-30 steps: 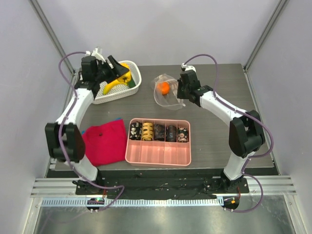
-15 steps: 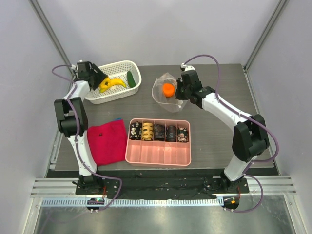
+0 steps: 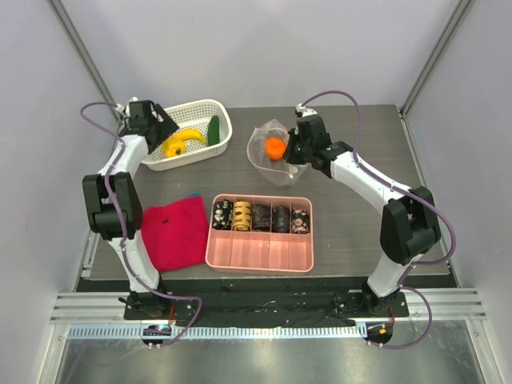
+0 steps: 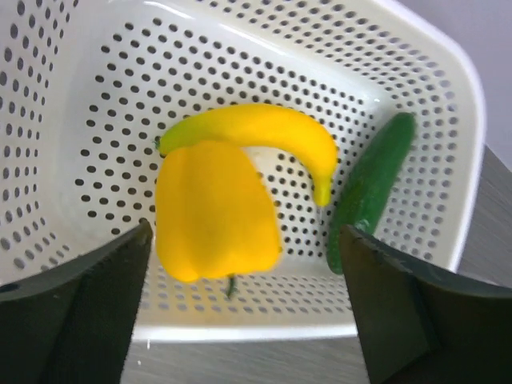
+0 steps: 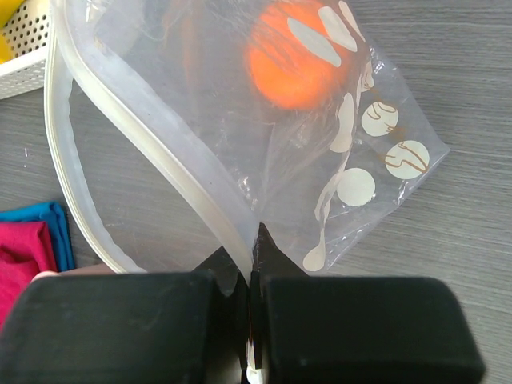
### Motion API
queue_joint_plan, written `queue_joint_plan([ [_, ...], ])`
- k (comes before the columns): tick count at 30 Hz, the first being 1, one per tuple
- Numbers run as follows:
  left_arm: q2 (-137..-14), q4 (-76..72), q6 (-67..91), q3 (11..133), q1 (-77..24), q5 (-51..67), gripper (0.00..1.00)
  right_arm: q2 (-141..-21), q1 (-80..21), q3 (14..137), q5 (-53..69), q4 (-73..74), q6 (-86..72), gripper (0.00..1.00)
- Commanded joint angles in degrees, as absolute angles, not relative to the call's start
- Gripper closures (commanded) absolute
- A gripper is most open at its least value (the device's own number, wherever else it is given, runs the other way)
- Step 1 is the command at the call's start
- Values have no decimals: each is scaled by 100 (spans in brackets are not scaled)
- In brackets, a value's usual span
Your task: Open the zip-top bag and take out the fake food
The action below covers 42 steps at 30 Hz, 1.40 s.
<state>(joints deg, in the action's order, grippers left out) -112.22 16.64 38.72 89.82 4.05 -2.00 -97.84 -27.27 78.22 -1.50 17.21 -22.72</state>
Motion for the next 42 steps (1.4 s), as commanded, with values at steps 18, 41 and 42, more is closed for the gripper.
queue_joint_plan([
  [18, -8474, -895, 4192, 6567, -1748, 1907, 88, -9800, -2856, 8191, -70, 1652, -2496, 99],
  [41, -10555, -1205, 4474, 7664, -2935, 1416, 100, -9571, -3331, 8174, 483, 1416, -4007, 99],
  [42, -10590, -1187, 4378, 7673, -2953, 1337, 100, -9545, -3357, 8122, 553, 1276, -4077, 99],
])
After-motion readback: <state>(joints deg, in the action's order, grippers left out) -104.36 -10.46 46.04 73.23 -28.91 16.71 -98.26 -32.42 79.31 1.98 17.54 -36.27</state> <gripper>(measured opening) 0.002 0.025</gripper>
